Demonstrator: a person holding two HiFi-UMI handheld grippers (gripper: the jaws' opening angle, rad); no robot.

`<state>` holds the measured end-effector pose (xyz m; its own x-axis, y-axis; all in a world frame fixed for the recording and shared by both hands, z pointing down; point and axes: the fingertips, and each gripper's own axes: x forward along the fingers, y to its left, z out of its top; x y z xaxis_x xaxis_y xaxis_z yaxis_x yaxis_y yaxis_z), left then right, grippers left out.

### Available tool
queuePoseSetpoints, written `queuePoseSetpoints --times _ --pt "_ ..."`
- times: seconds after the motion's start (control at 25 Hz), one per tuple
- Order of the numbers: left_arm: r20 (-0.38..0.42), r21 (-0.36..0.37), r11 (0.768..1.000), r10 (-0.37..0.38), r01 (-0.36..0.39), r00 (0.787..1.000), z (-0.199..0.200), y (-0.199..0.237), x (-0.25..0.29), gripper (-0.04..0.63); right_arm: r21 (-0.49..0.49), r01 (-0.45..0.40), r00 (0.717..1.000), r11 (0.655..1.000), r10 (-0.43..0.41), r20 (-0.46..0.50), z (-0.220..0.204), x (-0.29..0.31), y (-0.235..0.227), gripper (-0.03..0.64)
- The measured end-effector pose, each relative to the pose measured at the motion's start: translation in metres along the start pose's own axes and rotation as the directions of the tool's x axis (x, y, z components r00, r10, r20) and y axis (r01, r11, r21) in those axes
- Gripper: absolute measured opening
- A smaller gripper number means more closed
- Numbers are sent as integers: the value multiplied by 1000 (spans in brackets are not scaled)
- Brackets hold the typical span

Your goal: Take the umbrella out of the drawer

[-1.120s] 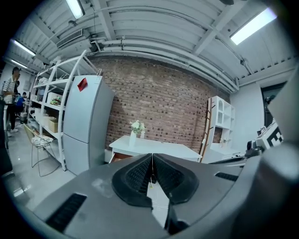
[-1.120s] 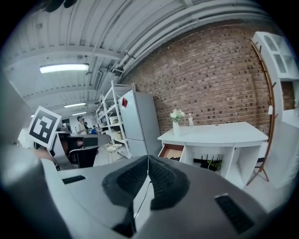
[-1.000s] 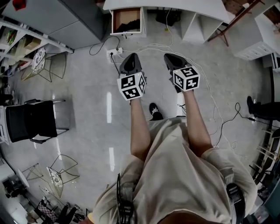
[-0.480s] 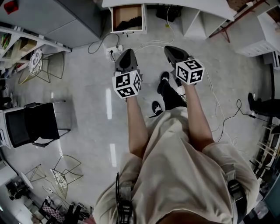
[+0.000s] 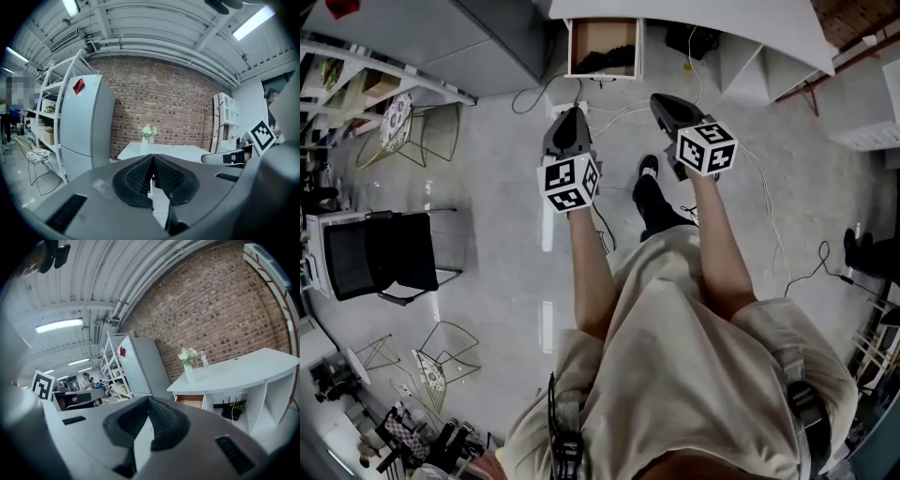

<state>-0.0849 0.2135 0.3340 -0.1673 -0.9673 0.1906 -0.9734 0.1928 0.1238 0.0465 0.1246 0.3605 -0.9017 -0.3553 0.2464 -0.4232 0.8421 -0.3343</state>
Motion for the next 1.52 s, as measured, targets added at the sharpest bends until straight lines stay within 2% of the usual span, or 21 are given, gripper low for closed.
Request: queuePoseSetpoints --times 0.16,0.28,0.4,0.6,0.8,0.96,1.04,1.12,1.24,1.36,1.52 --pt "-8 -44 999 22 -23 1000 8 31 26 11 2 -5 1000 1000 5 23 18 41 -9 67" --pt "-18 -34 999 34 -34 999 18 49 53 11 29 -25 999 999 23 41 36 73 -23 67" --pt "-20 -25 999 47 -47 999 32 68 80 9 12 -48 998 999 48 40 52 104 -30 67" --pt "-24 -2 998 55 -55 998 43 89 129 9 44 -160 982 986 154 112 83 148 -42 67" --pt "-27 16 999 45 -44 999 54 101 179 9 -61 -207 972 976 212 102 114 182 -56 69" --pt "-38 49 999 21 -19 999 61 102 219 9 -64 -350 929 934 356 107 133 198 -62 69" --pt "-46 52 999 11 -8 999 58 102 232 11 -75 -386 912 919 393 118 139 201 -67 69" --pt "-61 51 999 10 -7 998 52 103 240 11 -93 -371 918 924 380 115 140 204 -76 69" --pt "-89 46 999 8 -4 996 41 108 248 9 -86 -302 946 949 310 96 130 212 -92 69" --pt "-123 35 999 -6 10 992 26 106 259 9 -52 -202 977 978 205 61 109 219 -115 68" --pt "-184 45 996 -65 74 981 7 95 280 11 21 -103 995 994 103 12 82 223 -140 67"
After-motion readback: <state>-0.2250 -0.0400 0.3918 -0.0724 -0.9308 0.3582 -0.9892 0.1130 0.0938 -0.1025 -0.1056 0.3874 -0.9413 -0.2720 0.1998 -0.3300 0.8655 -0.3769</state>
